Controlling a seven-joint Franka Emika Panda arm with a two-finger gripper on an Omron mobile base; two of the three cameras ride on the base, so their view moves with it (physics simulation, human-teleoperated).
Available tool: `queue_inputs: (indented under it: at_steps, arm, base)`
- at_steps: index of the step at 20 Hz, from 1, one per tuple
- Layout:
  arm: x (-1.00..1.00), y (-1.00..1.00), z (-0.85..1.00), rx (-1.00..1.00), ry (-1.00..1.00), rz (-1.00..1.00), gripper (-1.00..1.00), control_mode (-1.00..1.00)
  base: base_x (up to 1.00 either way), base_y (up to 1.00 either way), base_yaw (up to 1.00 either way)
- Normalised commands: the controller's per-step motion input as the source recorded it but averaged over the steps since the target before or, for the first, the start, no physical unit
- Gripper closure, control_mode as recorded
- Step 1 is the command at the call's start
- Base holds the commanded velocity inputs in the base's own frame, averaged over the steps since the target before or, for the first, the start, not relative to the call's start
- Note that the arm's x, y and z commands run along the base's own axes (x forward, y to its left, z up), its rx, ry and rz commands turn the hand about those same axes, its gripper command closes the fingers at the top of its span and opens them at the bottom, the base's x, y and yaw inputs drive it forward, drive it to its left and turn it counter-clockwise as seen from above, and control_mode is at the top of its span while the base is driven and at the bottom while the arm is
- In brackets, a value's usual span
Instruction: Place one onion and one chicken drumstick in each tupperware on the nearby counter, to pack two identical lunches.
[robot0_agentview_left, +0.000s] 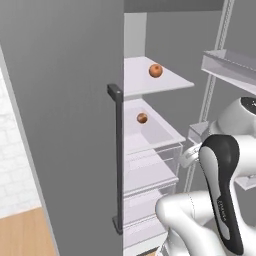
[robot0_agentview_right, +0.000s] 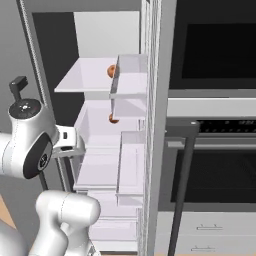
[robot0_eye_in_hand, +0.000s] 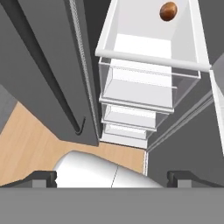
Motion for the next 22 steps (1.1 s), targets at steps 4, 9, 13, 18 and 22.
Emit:
queue_inputs:
  at_steps: [4,9,13,18,22]
  arm:
    - [0.00,0.00,0.00,0.00,0.00,0.00,-1.00,1.00]
    - [0.00,0.00,0.00,0.00,0.00,0.00,-1.00,1.00]
    - [0.00,0.00,0.00,0.00,0.00,0.00,-1.00,1.00]
    - [0.00,0.00,0.00,0.00,0.00,0.00,-1.00,1.00]
    - [0.00,0.00,0.00,0.00,0.00,0.00,-1.00,1.00]
  base:
    - [0.09,-0.24,0.00]
    - [0.36,-0.27,0.00]
    - [0.38,-0.22,0.00]
    - [0.00,0.00,0.00]
    - [0.00,0.00,0.00]
